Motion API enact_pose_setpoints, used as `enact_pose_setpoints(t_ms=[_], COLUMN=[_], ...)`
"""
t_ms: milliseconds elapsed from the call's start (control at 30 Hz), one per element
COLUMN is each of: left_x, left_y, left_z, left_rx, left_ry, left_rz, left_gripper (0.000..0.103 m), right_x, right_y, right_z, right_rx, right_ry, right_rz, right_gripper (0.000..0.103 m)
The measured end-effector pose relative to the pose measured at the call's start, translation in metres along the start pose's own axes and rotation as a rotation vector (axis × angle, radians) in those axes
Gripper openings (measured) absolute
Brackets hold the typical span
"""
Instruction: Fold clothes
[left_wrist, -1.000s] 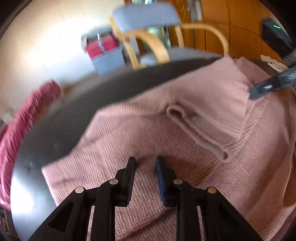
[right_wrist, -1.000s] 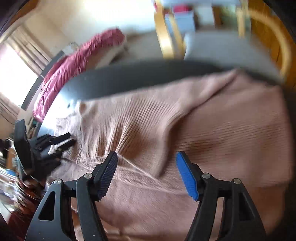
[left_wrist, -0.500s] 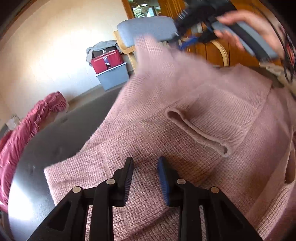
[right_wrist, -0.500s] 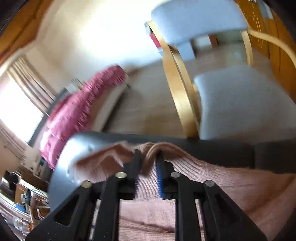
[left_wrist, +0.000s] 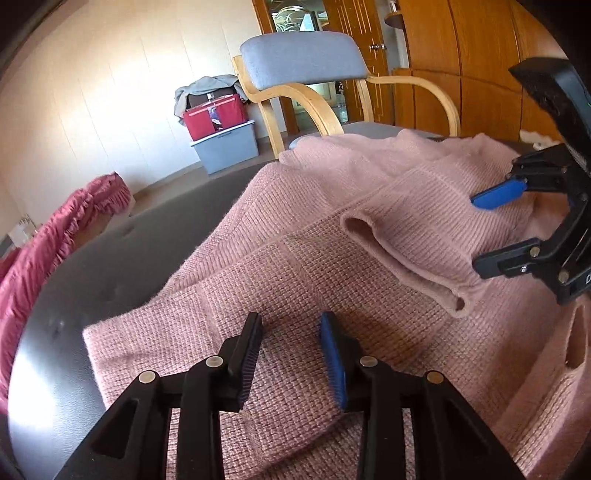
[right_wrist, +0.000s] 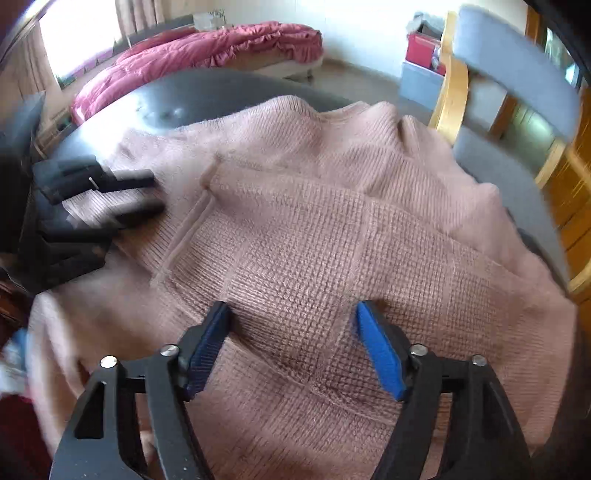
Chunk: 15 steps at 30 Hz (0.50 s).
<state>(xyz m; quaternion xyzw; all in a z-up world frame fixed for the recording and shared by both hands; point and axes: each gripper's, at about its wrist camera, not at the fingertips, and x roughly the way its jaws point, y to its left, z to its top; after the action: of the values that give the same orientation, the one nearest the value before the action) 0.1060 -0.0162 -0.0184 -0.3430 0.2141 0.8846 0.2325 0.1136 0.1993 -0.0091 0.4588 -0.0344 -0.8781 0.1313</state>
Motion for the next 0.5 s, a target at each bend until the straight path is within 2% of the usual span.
enact_pose_setpoints(t_ms=[67,100,133,233,267,367,500], left_x=[0.000,0.001,0.002,0.004,0.004,0.000,-0.002], left_y=[-0.004,-0.005,-0.007,-0.014,-0.020,-0.036,-0.057], left_z=[0.002,0.004,0.005,0.009,0.011,0.018,0.035], left_rx=[0.023,0.033,0.042,0.081,0.119,0.202,0.264], left_ry=[0.001,0.003,0.005,0.011,0.008,-0.004,-0.001], left_rz=[0.024,0.033,0.042,0.077,0.103,0.150,0.096], left_gripper=[0.034,0.034,0.034,0.033,0.033,0.033,0.033], right_x=[-0.005,-0.007,-0.009,-0.016,-0.025,-0.063,-0.117], right_y=[-0.006,-0.009,-0.012,-0.021,-0.035,-0.094,-0.189], right_z=[-0.010,-0.015,-0.020,-0.034,-0.037,-0.045,-0.067], right_rx=[-0.002,-0.003,-0.004,-0.006,0.017,0.136,0.323], right_ry=[0.002,0.003,0.004,0.007,-0.004,-0.056,-0.122], right_rz=[-0.027,-0.040,-0.053,-0.093,-0.123,-0.226,-0.440], right_gripper=[0.046,0.020,0.013,0.011,0.011,0.011,0.011])
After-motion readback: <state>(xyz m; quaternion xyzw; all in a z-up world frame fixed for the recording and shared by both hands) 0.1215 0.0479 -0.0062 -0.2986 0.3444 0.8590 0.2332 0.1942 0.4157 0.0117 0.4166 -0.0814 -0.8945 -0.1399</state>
